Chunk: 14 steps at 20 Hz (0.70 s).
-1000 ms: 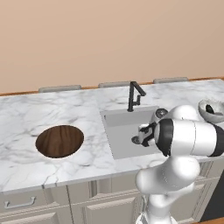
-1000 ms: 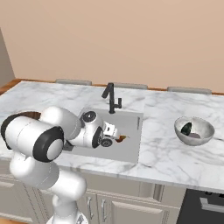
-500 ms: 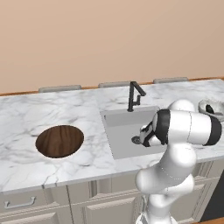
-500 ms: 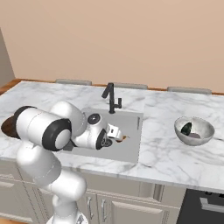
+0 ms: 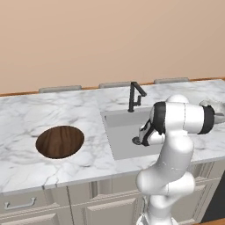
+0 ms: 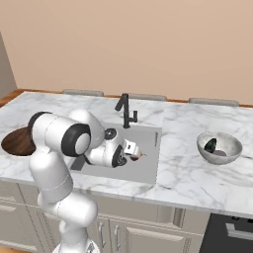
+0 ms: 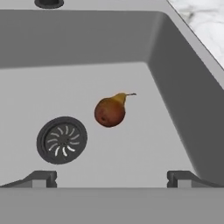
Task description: Pick the eggplants from the cabinet and place them in one bowl. Pick the pear from the sink and place it in the other bowl.
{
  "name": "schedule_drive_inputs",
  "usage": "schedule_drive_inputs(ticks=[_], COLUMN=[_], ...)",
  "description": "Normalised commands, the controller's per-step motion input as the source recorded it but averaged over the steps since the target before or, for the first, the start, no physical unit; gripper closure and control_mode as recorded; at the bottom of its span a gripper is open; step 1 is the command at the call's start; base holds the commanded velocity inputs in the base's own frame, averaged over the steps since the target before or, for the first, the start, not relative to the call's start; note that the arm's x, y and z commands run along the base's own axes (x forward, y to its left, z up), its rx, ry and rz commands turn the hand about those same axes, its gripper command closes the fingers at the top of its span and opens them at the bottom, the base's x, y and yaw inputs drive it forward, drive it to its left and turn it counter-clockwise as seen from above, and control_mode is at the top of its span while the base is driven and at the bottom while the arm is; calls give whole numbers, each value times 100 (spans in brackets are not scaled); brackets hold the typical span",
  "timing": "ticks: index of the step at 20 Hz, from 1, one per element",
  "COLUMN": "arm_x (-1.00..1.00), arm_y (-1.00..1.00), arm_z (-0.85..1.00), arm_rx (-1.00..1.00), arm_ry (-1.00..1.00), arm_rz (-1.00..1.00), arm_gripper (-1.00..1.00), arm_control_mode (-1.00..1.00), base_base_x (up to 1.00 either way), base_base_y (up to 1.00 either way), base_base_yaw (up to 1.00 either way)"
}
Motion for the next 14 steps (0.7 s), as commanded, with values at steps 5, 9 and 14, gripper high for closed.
schedule_drive_inputs(ticks=[5, 9, 14], arm_x=[23, 25, 28], arm_y=[-2, -4, -4], arm_z=[-20, -21, -18], arm_rx=[0, 0, 0], arm_ry=[0, 0, 0], arm_rz=[0, 0, 0], arm_gripper=[-100, -100, -100], arm_control_mode=[-100, -100, -100], base_base_x=[0, 0, 0], base_base_y=[0, 0, 0], base_base_yaw=[0, 0, 0])
